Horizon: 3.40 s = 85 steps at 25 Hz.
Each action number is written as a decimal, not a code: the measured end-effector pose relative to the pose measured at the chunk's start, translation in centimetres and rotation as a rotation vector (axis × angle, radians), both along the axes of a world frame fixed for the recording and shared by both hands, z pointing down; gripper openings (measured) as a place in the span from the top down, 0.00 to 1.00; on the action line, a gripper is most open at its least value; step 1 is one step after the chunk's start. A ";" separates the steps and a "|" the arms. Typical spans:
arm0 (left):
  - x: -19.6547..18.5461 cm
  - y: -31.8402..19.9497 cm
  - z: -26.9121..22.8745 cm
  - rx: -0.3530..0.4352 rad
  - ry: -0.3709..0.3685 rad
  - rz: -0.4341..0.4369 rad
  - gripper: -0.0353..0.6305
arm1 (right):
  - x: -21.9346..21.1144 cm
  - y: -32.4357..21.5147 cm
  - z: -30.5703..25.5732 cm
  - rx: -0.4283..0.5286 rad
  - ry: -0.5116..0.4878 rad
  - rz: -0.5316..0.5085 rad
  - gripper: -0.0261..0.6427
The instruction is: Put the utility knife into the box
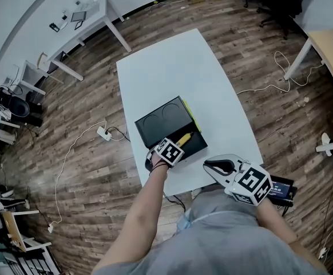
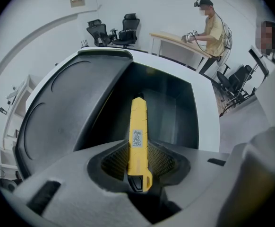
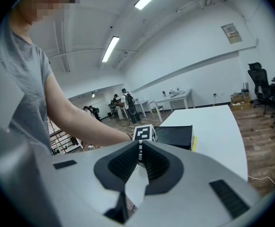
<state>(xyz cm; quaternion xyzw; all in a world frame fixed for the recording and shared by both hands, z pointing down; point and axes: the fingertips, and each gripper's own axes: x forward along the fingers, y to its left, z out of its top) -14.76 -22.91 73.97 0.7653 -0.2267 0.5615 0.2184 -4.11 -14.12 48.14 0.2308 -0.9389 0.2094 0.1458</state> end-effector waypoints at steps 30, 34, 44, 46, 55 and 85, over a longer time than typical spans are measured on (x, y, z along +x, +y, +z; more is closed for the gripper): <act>-0.1 0.6 -2.4 0.069 0.093 -0.026 0.62 | -0.8 1.0 -0.8 0.006 -0.011 -0.033 0.91; -0.1 0.5 -2.8 0.078 0.101 -0.033 0.62 | -0.9 1.1 -0.7 0.007 -0.011 -0.039 0.91; 0.6 0.0 -6.0 0.145 0.172 -0.084 0.62 | -1.2 1.2 -1.0 0.013 -0.010 -0.060 0.91; 0.7 -0.1 -6.4 0.156 0.195 -0.101 0.62 | -1.3 1.2 -1.0 0.014 -0.011 -0.065 0.91; 0.6 -0.2 -7.7 0.201 0.279 -0.180 0.62 | -1.8 1.0 -1.1 0.016 -0.011 -0.087 0.91; 0.8 0.8 -13.7 0.394 0.411 -0.272 0.92 | -2.5 1.6 -1.2 0.020 -0.006 -0.125 0.92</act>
